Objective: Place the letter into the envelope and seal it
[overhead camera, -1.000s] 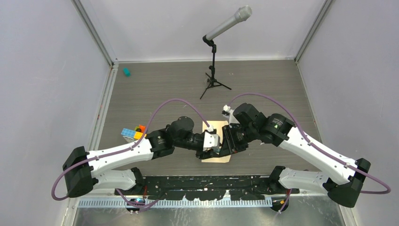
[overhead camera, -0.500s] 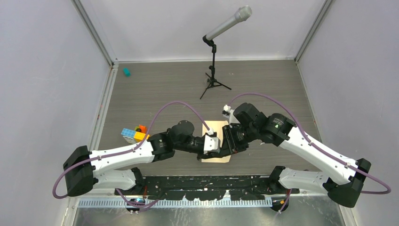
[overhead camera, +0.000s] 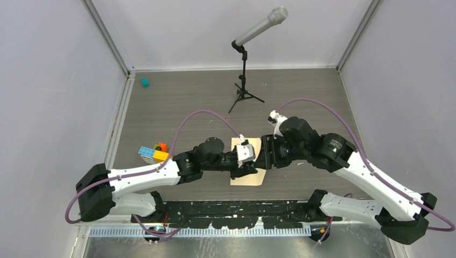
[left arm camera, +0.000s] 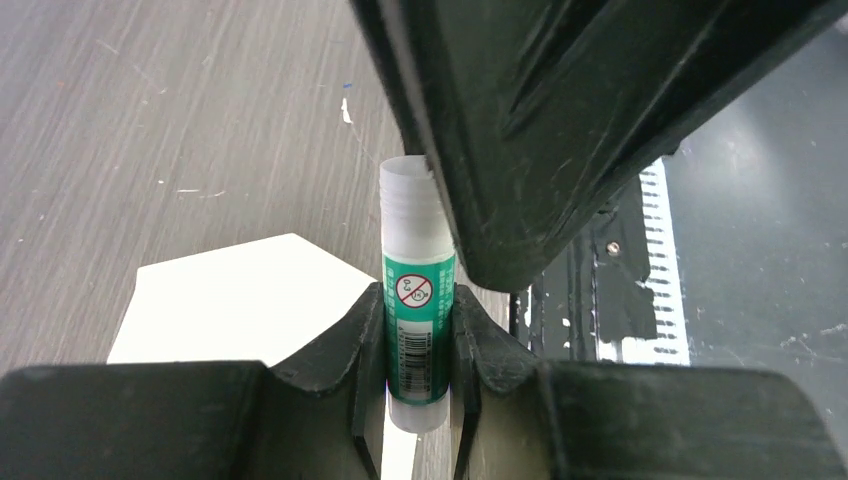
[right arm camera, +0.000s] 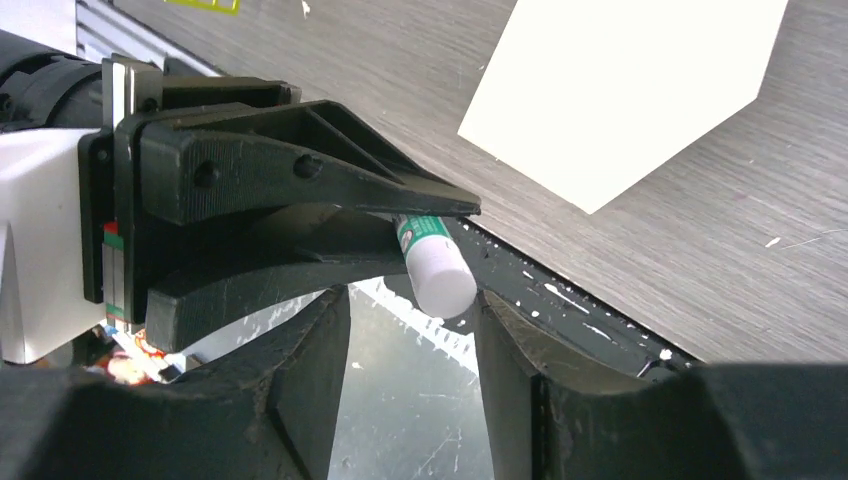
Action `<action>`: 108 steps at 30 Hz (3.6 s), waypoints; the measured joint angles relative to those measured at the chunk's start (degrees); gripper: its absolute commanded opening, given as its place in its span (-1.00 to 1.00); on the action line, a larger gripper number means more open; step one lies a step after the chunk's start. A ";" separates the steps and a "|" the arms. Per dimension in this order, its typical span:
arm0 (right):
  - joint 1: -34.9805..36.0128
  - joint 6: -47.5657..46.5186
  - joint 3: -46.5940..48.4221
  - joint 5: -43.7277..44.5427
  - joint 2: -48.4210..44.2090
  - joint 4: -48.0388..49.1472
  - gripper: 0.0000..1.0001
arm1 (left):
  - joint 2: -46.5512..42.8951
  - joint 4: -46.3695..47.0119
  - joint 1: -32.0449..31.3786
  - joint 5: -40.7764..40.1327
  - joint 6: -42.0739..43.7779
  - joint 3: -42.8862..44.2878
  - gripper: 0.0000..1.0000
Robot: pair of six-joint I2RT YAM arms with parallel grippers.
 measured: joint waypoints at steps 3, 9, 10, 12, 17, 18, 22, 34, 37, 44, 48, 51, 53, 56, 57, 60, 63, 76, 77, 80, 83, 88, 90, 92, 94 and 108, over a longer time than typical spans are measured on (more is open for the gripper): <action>0.00 0.44 0.09 2.99 -1.16 0.22 -0.02 | 0.00 1.77 0.00 -1.95 -2.43 -0.22 -1.00; 0.00 1.57 0.09 6.51 -1.20 1.25 -0.09 | 0.00 4.39 0.00 -3.52 -4.63 -1.38 -1.00; 0.02 1.70 0.09 6.75 -1.09 1.51 -0.11 | 0.00 4.79 -0.02 -3.65 -5.05 -1.57 -1.00; 0.00 1.92 0.09 7.17 -0.70 2.23 -0.14 | 0.00 5.51 -0.02 -3.89 -5.49 -1.95 -1.00; 0.00 2.12 0.11 7.82 0.17 2.64 -0.18 | 0.00 6.38 0.00 -4.92 -6.10 -2.62 -1.00; 0.00 2.14 0.09 7.87 0.26 2.64 -0.18 | 0.00 6.47 0.00 -5.03 -6.25 -2.69 -1.00; 0.00 2.14 0.09 8.07 0.28 2.71 -0.16 | -0.04 7.30 -0.02 -5.51 -7.04 -3.13 -1.00; 0.00 2.95 0.09 8.26 0.28 3.58 -0.17 | -0.74 8.90 -0.02 -6.45 -7.65 -4.15 -1.00; 0.00 3.21 0.09 8.48 0.28 3.82 -0.18 | -1.36 9.14 0.00 -6.93 -8.17 -4.52 -1.00; 0.00 3.37 0.07 9.88 0.28 4.00 -0.19 | -2.49 9.55 0.00 -7.82 -8.52 -5.77 -1.00; 0.00 3.43 -0.07 9.84 0.28 4.31 -0.22 | -2.49 9.75 0.00 -8.04 -8.61 -5.88 -1.00; 0.00 3.58 -0.63 9.70 0.31 5.40 -0.24 | -2.49 9.92 0.00 -8.15 -8.70 -5.88 -1.00; 0.00 3.72 -0.90 9.18 0.55 5.81 -0.26 | -2.49 10.12 0.00 -8.15 -8.72 -5.88 -1.00; 0.00 3.89 -1.20 8.50 0.79 6.51 -0.27 | -2.49 10.34 0.00 -8.17 -8.83 -5.88 -1.00; 0.00 3.91 -1.33 8.44 0.83 6.69 -0.29 | -2.49 10.38 0.00 -8.17 -8.90 -5.88 -1.00; 0.00 4.09 -1.51 8.17 0.90 6.86 -0.34 | -2.49 10.60 0.00 -8.17 -8.94 -5.88 -1.00; 0.00 4.28 -1.77 8.17 0.90 6.97 -0.39 | -2.49 10.62 0.00 -8.22 -9.09 -5.97 -1.00; -0.07 4.50 -2.27 7.76 0.90 7.39 -0.87 | -2.49 11.89 0.00 -8.33 -9.97 -6.91 -1.00; -0.15 4.50 -2.27 7.67 0.90 7.39 -0.90 | -2.49 11.98 0.00 -8.33 -9.94 -6.97 -1.00; -0.68 4.26 -2.12 6.82 0.92 7.23 -0.94 | -2.49 12.35 0.00 -8.26 -9.90 -7.10 -1.00; -1.75 3.50 -1.01 5.20 1.18 6.16 -0.96 | -2.67 12.79 0.00 -8.00 -9.68 -7.10 -1.00; -3.50 2.67 0.92 2.71 1.29 4.72 -0.98 | -3.54 12.39 0.00 -7.43 -9.01 -7.10 -1.00; -4.09 2.32 1.66 2.01 1.29 4.13 -0.98 | -3.91 11.82 0.02 -7.26 -8.70 -7.13 -1.00; -4.42 2.05 2.51 1.42 1.29 3.76 -0.98 | -4.20 11.34 0.02 -7.19 -8.61 -7.30 -1.00; -4.83 1.64 3.67 1.22 1.29 3.21 -0.98 | -4.35 10.97 0.04 -7.19 -8.61 -7.74 -1.00; -14.38 -0.66 5.68 11.08 15.39 3.72 -0.97 | -14.10 8.57 8.20 -5.62 -19.58 -11.56 -1.00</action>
